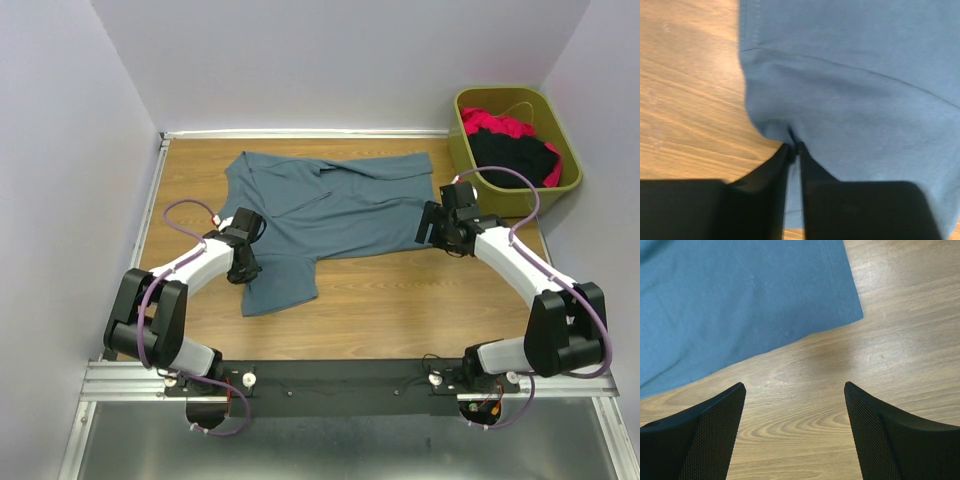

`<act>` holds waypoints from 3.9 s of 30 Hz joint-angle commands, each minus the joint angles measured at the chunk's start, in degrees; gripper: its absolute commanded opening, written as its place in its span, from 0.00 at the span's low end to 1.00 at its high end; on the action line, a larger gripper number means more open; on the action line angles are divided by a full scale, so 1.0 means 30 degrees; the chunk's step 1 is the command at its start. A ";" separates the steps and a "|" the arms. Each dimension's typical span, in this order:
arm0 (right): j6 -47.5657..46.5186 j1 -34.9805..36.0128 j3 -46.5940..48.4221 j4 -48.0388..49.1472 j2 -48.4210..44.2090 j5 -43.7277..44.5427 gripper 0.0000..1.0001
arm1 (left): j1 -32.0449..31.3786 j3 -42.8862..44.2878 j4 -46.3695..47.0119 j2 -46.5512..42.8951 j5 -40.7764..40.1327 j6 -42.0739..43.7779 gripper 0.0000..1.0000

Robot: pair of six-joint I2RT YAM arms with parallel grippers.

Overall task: Fold and stack the t-shirts
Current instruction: Flatten the tshirt out

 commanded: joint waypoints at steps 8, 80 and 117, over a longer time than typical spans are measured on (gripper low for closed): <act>0.1526 -0.0768 -0.0447 0.0525 0.0544 0.1941 0.83 | -0.0292 -0.0155 -0.1507 -0.0545 -0.0560 -0.0071 0.00; -0.1661 -0.1563 1.9301 -0.2112 0.0376 0.2417 0.01 | 0.6447 1.9833 0.3667 -0.7048 -0.3606 0.3882 0.00; -0.4389 -0.1825 0.8076 0.4387 0.5919 0.2856 0.01 | 0.6007 1.0738 0.9654 0.5227 0.6232 0.6666 0.00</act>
